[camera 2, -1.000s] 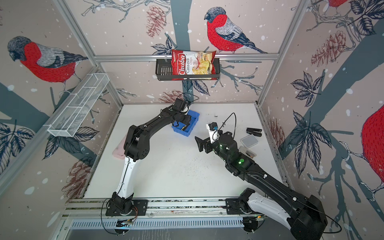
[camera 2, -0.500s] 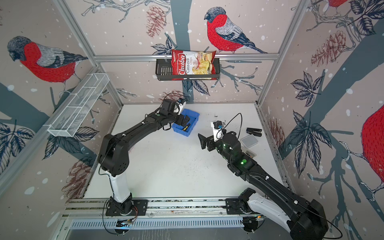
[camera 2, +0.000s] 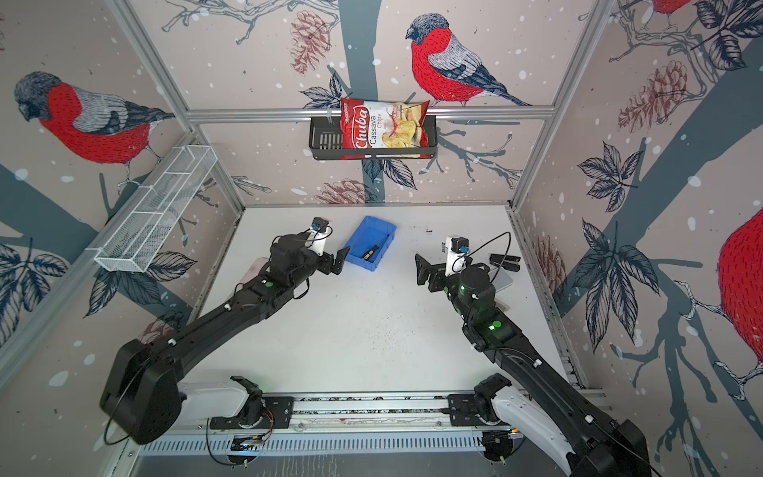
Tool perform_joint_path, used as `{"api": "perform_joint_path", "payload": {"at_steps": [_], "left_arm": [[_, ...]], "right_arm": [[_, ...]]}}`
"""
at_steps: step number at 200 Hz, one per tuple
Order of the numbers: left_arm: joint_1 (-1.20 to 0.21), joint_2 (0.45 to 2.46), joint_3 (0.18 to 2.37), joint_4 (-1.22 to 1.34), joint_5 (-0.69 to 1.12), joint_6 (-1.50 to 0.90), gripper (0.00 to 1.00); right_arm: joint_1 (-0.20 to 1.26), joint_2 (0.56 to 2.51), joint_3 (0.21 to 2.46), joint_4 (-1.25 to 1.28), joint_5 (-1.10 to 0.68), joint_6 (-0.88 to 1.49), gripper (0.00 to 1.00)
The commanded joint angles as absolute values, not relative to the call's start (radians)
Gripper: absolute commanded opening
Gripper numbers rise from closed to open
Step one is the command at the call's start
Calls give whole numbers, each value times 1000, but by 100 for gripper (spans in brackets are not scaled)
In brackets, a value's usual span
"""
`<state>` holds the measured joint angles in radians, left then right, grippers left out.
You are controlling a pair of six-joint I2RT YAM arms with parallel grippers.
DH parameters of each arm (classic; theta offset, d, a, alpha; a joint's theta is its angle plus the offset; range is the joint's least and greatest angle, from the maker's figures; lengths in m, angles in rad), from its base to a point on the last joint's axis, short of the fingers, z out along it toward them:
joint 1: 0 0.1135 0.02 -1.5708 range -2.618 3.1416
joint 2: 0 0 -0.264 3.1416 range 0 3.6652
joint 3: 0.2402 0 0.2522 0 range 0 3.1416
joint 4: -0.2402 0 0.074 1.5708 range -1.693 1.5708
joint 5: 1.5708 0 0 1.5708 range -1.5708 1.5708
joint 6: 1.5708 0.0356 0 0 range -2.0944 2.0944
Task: Put the screwdriver in the bin
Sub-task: Reset both arms
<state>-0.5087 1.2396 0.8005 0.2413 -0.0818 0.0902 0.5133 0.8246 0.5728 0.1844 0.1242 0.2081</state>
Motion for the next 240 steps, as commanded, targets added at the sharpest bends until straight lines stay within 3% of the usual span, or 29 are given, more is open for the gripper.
{"api": "perform_joint_path", "payload": {"at_steps": [1, 51, 91, 133, 206, 228, 240], "left_arm": [[-501, 1163, 703, 420, -206, 175, 100], [-385, 1025, 475, 523, -214, 174, 97], [-245, 1024, 266, 786, -198, 144, 96], [-138, 1140, 156, 1020, -207, 81, 97], [-83, 1589, 121, 1575, -217, 38, 97], [-77, 1546, 172, 1402, -227, 19, 97], [-75, 1571, 196, 1405, -231, 25, 97]], "right_arm": [[474, 806, 562, 219, 152, 212, 100], [345, 765, 481, 267, 201, 175, 100], [190, 804, 334, 484, 215, 155, 100], [54, 946, 216, 712, 229, 152, 100], [-15, 1262, 172, 1082, 205, 104, 100], [-32, 1332, 228, 1047, 161, 130, 100], [-36, 1391, 213, 1147, 124, 136, 100]]}}
